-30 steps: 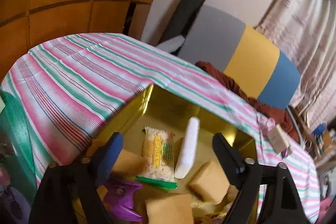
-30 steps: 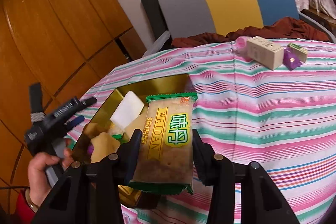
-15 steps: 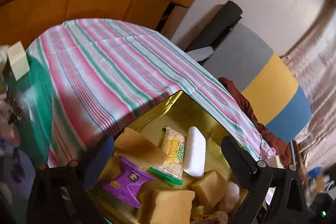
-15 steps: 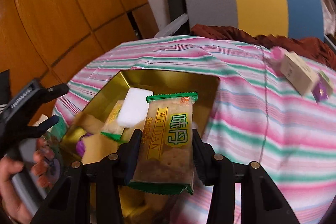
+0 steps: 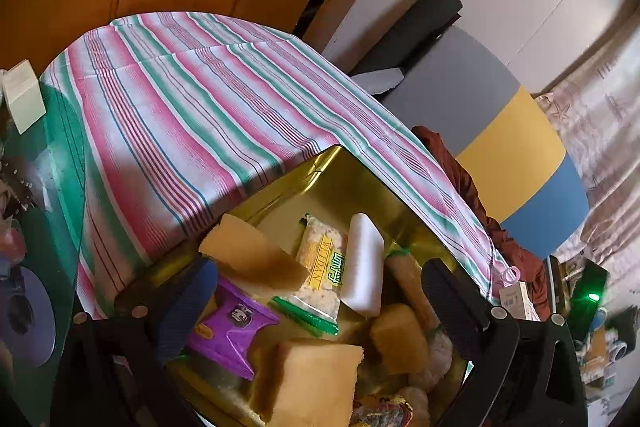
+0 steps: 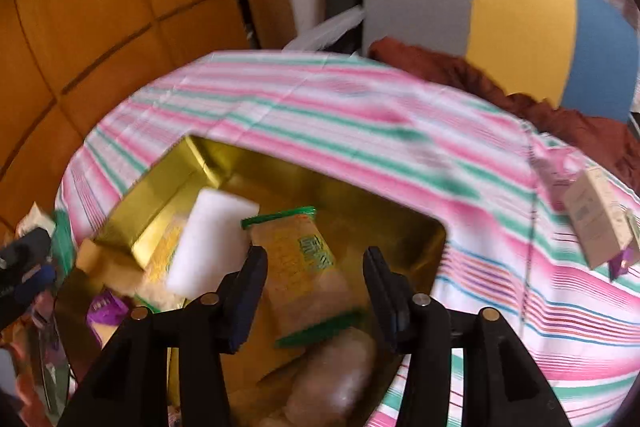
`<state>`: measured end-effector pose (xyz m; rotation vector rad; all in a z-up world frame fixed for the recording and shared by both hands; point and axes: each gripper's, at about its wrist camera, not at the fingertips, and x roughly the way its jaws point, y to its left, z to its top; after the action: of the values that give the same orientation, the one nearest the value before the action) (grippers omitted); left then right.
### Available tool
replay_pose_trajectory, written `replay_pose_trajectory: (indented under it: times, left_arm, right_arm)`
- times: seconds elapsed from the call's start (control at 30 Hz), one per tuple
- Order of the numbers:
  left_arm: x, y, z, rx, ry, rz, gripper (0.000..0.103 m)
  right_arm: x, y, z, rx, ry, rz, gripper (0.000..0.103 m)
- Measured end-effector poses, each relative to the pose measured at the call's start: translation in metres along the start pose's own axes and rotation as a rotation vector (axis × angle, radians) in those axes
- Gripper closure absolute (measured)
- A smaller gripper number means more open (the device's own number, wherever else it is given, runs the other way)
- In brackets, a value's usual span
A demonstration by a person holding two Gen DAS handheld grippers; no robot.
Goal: Organize objects
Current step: 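Release the packet into the gold tray with the left tool while the right tool drops its packet in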
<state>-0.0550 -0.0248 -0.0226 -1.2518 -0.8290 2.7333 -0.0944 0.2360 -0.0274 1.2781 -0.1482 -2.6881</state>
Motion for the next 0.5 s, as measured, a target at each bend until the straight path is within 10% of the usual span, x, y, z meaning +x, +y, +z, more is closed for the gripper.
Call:
replay_pose_trajectory:
  times: [0.5]
  left_arm:
    - [0.001,-0.044,-0.036,0.151,0.082,-0.088,0.000]
  right_arm:
    - [-0.061,-0.050,-0.070,0.165,-0.082,-0.084,0.053]
